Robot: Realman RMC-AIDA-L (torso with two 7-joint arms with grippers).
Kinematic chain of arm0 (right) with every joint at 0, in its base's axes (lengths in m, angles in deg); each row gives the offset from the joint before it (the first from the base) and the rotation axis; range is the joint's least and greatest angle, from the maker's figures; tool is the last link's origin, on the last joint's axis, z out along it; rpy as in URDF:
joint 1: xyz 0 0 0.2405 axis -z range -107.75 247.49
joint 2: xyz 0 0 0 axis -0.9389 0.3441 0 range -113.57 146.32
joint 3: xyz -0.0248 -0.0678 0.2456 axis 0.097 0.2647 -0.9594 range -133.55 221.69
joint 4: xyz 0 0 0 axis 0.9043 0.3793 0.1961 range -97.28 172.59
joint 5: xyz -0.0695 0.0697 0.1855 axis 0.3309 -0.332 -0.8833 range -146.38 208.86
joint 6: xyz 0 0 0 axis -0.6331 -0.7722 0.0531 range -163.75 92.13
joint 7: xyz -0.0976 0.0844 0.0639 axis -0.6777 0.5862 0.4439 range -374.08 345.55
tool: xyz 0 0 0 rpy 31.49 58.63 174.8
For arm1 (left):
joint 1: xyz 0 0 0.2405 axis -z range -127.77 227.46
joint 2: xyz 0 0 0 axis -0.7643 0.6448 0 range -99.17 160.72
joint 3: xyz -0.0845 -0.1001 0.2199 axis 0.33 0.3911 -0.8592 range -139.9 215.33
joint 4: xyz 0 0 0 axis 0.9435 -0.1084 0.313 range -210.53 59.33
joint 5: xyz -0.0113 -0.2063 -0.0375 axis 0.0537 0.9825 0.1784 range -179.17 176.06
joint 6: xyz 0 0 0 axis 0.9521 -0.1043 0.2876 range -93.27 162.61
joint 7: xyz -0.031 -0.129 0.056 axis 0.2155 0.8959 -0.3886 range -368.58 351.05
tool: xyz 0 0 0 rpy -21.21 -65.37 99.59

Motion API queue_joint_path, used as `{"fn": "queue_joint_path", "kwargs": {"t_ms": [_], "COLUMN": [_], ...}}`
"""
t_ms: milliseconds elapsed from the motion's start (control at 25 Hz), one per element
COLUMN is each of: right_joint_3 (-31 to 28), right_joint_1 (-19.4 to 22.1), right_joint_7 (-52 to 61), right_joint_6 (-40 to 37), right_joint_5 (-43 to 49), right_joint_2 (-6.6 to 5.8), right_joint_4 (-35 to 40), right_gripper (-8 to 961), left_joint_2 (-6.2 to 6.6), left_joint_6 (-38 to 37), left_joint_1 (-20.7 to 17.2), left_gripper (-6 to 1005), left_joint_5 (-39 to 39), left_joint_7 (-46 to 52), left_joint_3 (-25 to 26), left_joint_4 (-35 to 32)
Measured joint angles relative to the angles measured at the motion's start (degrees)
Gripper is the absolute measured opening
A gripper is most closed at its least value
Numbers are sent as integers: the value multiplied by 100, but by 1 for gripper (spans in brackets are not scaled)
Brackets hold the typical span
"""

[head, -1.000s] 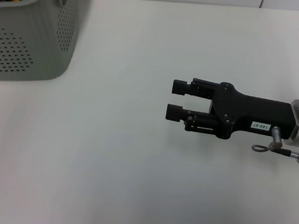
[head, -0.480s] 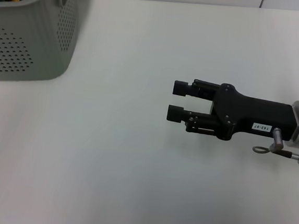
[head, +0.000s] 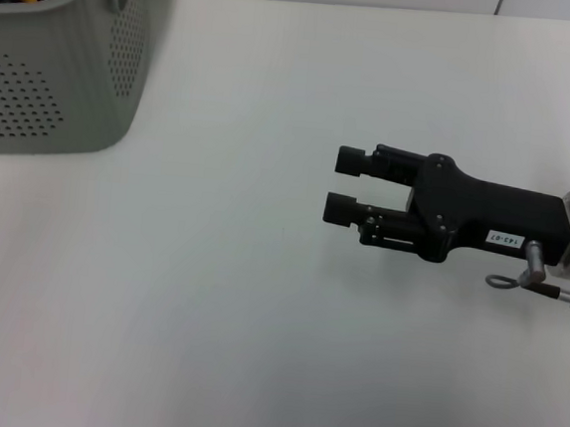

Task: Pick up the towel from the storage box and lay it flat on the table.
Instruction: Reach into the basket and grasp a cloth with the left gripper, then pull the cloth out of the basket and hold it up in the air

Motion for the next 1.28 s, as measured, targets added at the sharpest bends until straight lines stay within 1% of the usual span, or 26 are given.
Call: {"fn": "queue_joint_path", "kwargs": {"t_ms": [360, 560, 760, 960, 1080, 1160, 1280], "right_joint_3": [-33, -40, -40, -39, -44, -50, -100], "right_joint_1": [49, 89, 169, 210, 217, 217, 217], "right_joint_7": [-3, -5, -36, -55, -62, -70, -119], "right_joint_6": [-55, -97, -151, -161, -165, -165, -165], "right_joint_5": [12, 15, 5, -9, -22, -25, -23], "right_joint_2": [0, 0, 0, 0, 0, 0, -14], "right_joint_4": [0, 0, 0, 7, 9, 9, 9], "right_gripper": [709, 710, 710, 710, 710, 709, 709], "left_joint_2": [46, 64, 77, 76, 84, 110, 128], "left_joint_6": [4, -11, -26, -68, -301, -560, -1032], "left_joint_1": [1, 0, -7, -71, -115, -147, -203], "left_gripper": [294, 297, 153, 88, 69, 59, 44], "left_joint_5": [-87, -31, 38, 251, 437, 613, 1144], "left_joint_7": [-35, -33, -9, -14, -49, -55, -55], "left_joint_3": [-16, -15, -1, -13, -7, -3, 33], "left_joint_4": [155, 212, 219, 222, 227, 228, 230]}}
